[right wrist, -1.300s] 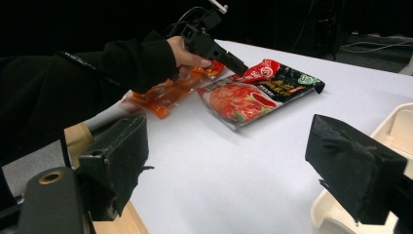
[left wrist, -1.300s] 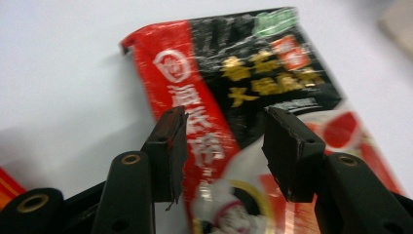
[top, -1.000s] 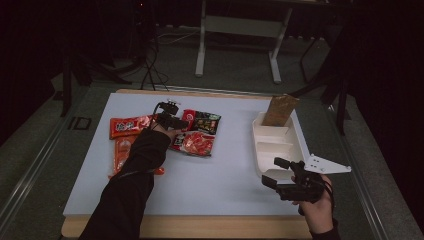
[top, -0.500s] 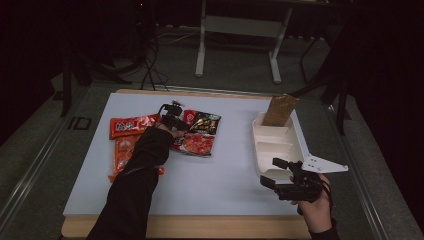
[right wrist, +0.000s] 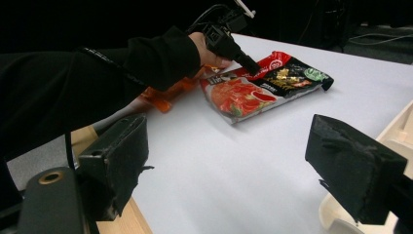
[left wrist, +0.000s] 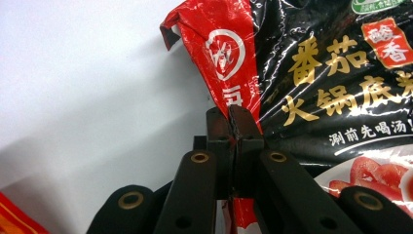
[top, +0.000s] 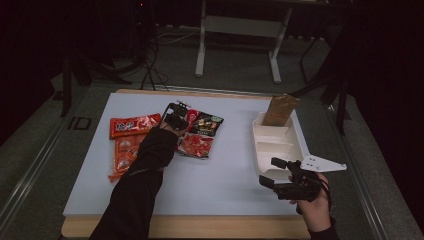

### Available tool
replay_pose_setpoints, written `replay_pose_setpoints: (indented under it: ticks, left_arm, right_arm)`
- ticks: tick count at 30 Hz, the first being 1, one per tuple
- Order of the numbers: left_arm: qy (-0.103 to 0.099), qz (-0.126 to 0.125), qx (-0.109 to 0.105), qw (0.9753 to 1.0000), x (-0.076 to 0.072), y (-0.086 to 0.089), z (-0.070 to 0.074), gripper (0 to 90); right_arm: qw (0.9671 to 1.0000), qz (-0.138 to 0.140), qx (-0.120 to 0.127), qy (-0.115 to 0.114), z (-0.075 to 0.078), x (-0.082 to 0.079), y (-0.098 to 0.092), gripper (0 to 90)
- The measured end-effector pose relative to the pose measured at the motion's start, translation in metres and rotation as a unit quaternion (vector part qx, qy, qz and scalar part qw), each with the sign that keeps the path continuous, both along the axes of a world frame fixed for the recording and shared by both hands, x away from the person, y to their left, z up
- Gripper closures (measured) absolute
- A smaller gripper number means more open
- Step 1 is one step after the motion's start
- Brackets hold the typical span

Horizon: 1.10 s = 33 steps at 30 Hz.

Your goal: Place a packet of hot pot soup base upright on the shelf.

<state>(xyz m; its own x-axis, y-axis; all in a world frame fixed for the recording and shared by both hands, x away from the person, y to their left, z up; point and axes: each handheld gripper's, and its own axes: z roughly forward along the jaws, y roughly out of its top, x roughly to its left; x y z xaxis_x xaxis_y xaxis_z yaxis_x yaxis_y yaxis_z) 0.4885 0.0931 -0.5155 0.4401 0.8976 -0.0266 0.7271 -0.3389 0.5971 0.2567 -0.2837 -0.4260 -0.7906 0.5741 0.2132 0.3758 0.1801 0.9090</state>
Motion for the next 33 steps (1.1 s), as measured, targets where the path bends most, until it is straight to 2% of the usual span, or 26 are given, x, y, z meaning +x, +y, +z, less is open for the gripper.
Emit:
replay_pose_setpoints:
  ticks: [1, 6, 14, 17, 18, 19, 21, 24, 28, 31, 32, 33]
  left_arm:
    - [0.000, -0.001, 0.008, 1.0000, -0.001, -0.001, 0.001, 89.2]
    - [-0.013, -0.004, 0.004, 0.9999, -0.006, -0.002, 0.011, 89.3]
    - [-0.039, -0.008, -0.034, 0.9986, -0.021, 0.003, 0.024, 89.3]
    - [-0.046, -0.021, -0.041, 0.9979, -0.027, 0.003, 0.027, 89.3]
    - [-0.048, -0.026, -0.041, 0.9977, -0.029, 0.002, 0.029, 89.3]
    - [-0.052, -0.030, -0.040, 0.9974, -0.031, 0.001, 0.031, 89.3]
    - [-0.053, -0.035, -0.049, 0.9968, -0.034, 0.001, 0.035, 89.3]
    - [-0.062, -0.039, -0.067, 0.9950, -0.041, 0.003, 0.042, 89.2]
    - [-0.079, -0.052, -0.097, 0.9908, -0.052, 0.003, 0.051, 89.2]
    - [-0.091, -0.062, -0.110, 0.9878, -0.062, 0.002, 0.058, 89.1]
    - [-0.091, -0.062, -0.110, 0.9878, -0.062, 0.002, 0.058, 89.1]
    - [-0.098, -0.067, -0.116, 0.9860, -0.068, 0.001, 0.062, 89.1]
  right_arm:
    - [1.0000, -0.001, 0.000, -0.002, 0.001, 0.000, -0.001, 15.8]
    - [0.9999, -0.011, 0.005, -0.009, 0.002, -0.001, -0.005, 15.7]
    - [0.9997, -0.016, 0.010, -0.015, 0.006, -0.002, -0.007, 15.8]
    - [0.9996, -0.018, 0.014, -0.017, 0.007, -0.002, -0.007, 16.8]
    - [0.9995, -0.020, 0.017, -0.019, 0.007, -0.002, -0.008, 21.4]
    - [0.9993, -0.023, 0.018, -0.022, 0.007, -0.001, -0.009, 21.5]
    - [0.9989, -0.033, 0.012, -0.031, 0.009, -0.002, -0.009, 21.4]
    - [0.9978, -0.046, 0.011, -0.046, 0.011, -0.003, -0.010, 19.5]
    - [0.9971, -0.045, -0.005, -0.061, 0.013, -0.003, -0.011, 18.2]
    - [0.9955, -0.051, -0.020, -0.077, 0.014, -0.003, -0.009, 14.8]
    - [0.9955, -0.051, -0.020, -0.077, 0.014, -0.003, -0.009, 14.8]
    - [0.9950, -0.055, -0.024, -0.080, 0.014, -0.003, -0.009, 14.5]
